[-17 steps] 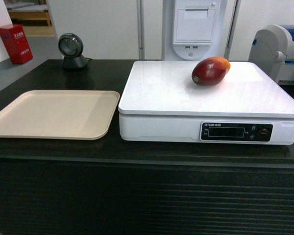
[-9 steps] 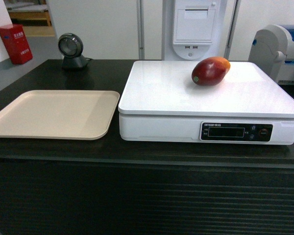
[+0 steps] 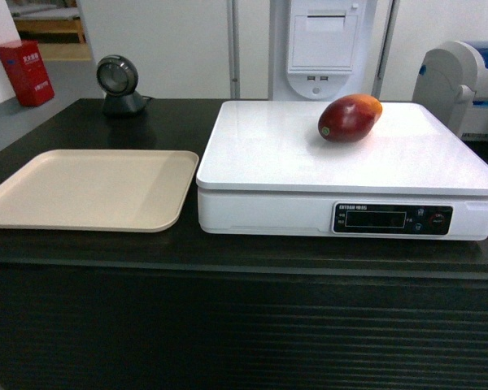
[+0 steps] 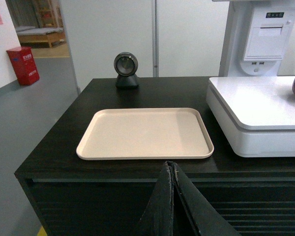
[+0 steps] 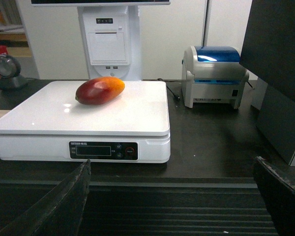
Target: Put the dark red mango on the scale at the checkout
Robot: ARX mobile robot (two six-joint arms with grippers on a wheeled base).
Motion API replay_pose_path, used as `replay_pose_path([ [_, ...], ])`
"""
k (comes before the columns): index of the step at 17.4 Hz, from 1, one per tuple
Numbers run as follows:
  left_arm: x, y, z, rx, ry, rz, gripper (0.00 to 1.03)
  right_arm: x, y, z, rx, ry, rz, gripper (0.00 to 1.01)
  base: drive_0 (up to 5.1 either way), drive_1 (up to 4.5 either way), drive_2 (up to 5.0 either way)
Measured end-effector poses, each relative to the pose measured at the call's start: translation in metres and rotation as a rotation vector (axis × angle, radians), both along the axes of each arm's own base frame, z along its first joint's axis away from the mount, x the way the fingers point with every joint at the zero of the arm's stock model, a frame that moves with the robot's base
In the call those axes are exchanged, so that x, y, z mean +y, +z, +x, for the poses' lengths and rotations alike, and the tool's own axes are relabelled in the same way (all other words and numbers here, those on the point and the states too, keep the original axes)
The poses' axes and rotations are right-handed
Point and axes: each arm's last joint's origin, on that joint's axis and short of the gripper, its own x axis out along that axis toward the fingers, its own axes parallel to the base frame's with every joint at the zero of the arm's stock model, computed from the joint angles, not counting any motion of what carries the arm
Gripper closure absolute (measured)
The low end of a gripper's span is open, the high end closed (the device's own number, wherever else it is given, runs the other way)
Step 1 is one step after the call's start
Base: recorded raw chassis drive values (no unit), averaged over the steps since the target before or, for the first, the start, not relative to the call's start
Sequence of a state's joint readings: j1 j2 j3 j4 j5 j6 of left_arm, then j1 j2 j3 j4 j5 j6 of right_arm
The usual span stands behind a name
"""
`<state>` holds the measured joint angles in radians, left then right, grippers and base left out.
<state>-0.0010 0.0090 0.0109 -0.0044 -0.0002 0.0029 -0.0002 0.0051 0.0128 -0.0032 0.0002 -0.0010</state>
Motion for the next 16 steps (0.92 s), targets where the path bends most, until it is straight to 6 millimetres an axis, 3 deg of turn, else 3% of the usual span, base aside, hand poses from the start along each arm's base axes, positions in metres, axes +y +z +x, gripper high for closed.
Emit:
replay_pose_path([
  [6, 0.0000, 0.0001, 0.0000, -0.001, 0.000, 0.000, 1.01, 0.0000, -0.0001, 0.0000, 0.001, 0.000, 0.000, 0.03, 0.0, 0.00, 0.0],
  [9, 0.0000, 0.0001, 0.0000, -0.001, 0.000, -0.002, 0.75, 0.0000, 0.0000, 0.0000, 0.000, 0.000, 0.000, 0.03, 0.0, 0.00, 0.0],
  [12, 0.0000, 0.0001, 0.0000, -0.001, 0.000, -0.002, 0.40, 0.0000, 0.0000, 0.0000, 0.000, 0.000, 0.000, 0.03, 0.0, 0.00, 0.0],
  [16, 0.0000, 0.0000, 0.0000, -0.001, 0.000, -0.002, 0.06, 0.0000, 0.0000, 0.0000, 0.000, 0.000, 0.000, 0.03, 0.0, 0.00, 0.0],
])
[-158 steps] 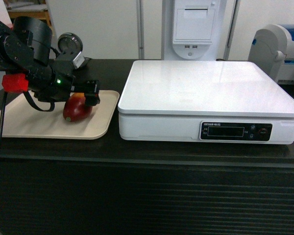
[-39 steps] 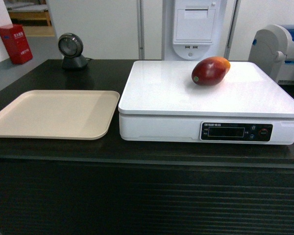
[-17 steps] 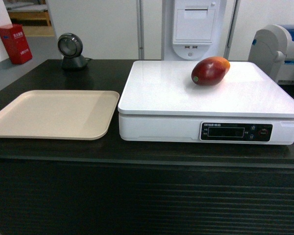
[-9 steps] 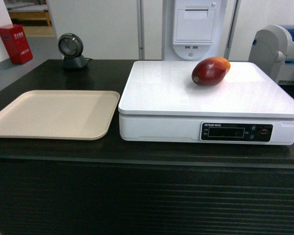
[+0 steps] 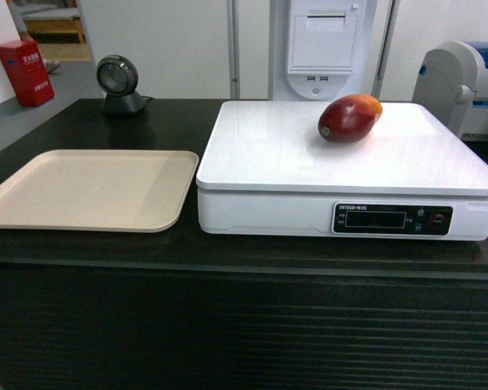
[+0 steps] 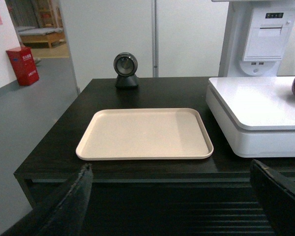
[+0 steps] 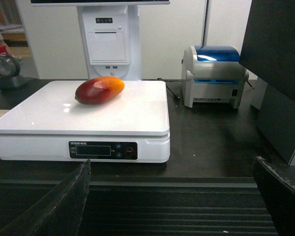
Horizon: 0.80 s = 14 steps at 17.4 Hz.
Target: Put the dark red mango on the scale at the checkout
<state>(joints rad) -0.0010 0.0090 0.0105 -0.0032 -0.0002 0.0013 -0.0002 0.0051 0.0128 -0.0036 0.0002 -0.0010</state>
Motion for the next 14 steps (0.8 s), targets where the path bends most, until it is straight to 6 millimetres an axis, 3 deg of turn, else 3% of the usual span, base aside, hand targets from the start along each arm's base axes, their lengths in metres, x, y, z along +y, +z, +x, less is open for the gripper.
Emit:
replay_pose_path([
  [14, 0.0000, 0.0001, 0.0000, 0.000, 0.000, 0.001, 0.05, 0.0000, 0.0000, 0.0000, 0.000, 0.000, 0.000, 0.03, 0.0, 0.00, 0.0],
])
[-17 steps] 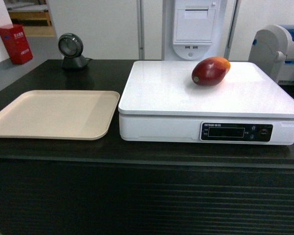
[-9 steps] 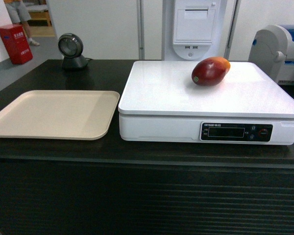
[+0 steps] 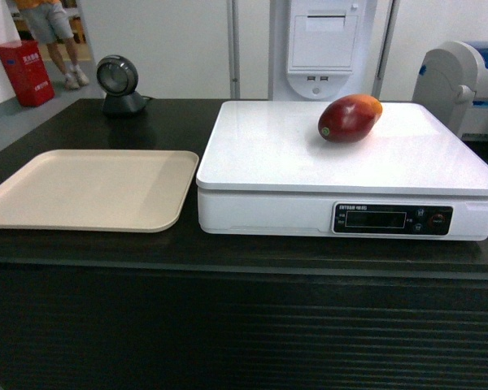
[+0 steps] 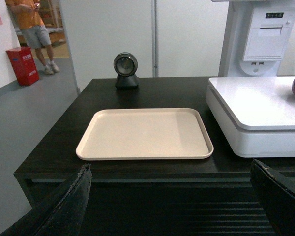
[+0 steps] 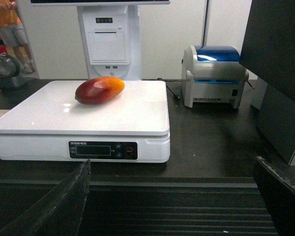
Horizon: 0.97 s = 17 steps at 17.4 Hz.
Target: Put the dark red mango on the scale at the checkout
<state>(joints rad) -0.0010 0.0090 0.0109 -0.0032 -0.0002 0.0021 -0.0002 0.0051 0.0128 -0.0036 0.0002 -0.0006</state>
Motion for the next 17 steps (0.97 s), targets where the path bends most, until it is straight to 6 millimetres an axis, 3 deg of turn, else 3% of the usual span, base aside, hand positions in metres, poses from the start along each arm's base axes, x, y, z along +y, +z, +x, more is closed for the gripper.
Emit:
replay_pose_path([
  [17, 0.0000, 0.0002, 0.0000, -0.002, 0.000, 0.000, 0.05, 0.0000, 0.0001, 0.0000, -0.001, 0.000, 0.000, 0.03, 0.0, 0.00, 0.0],
])
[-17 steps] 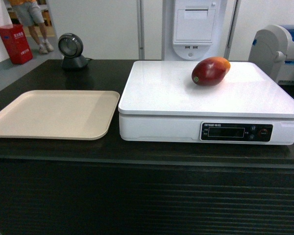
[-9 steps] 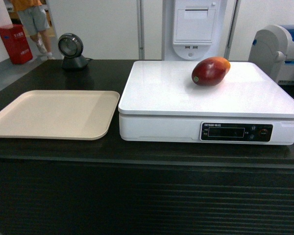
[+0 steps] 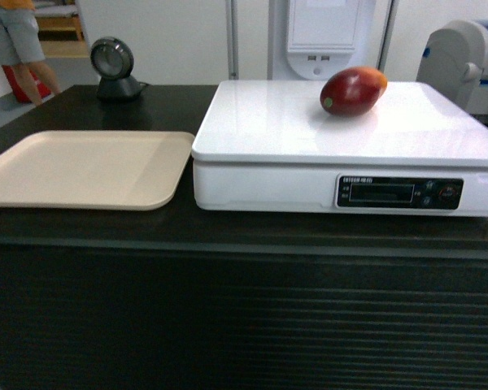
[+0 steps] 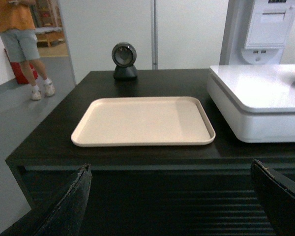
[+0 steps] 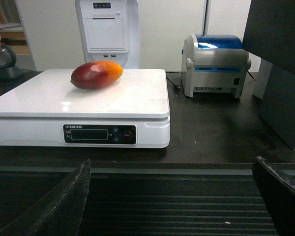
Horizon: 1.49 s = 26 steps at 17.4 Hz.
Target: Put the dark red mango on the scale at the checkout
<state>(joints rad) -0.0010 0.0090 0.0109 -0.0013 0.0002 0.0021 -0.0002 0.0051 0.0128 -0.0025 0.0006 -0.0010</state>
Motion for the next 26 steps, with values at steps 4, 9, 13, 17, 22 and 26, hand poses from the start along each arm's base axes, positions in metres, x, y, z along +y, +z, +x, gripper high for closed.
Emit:
replay_pose_path([
  [4, 0.0000, -0.0003, 0.0000, 0.002, 0.000, 0.000, 0.05, 0.0000, -0.0001, 0.0000, 0.001, 0.000, 0.000, 0.03, 0.0, 0.00, 0.0],
  [9, 0.0000, -0.0003, 0.0000, 0.002, 0.000, 0.000, 0.05, 0.0000, 0.0000, 0.0000, 0.000, 0.000, 0.000, 0.03, 0.0, 0.00, 0.0],
  [13, 0.0000, -0.0004, 0.0000, 0.003, 0.000, 0.000, 0.05, 0.0000, -0.0001, 0.0000, 0.001, 0.000, 0.000, 0.03, 0.0, 0.00, 0.0],
  [17, 0.0000, -0.0003, 0.0000, 0.002, 0.000, 0.000, 0.05, 0.0000, -0.0001, 0.0000, 0.001, 0.000, 0.000, 0.03, 0.0, 0.00, 0.0],
  [22, 0.0000, -0.0007, 0.0000, 0.006, 0.000, 0.000, 0.05, 0.0000, -0.0003, 0.0000, 0.003, 0.000, 0.000, 0.03, 0.0, 0.00, 0.0],
  [26, 0.0000, -0.0005, 0.0000, 0.005, 0.000, 0.000, 0.05, 0.0000, -0.0002, 0.0000, 0.002, 0.000, 0.000, 0.03, 0.0, 0.00, 0.0],
])
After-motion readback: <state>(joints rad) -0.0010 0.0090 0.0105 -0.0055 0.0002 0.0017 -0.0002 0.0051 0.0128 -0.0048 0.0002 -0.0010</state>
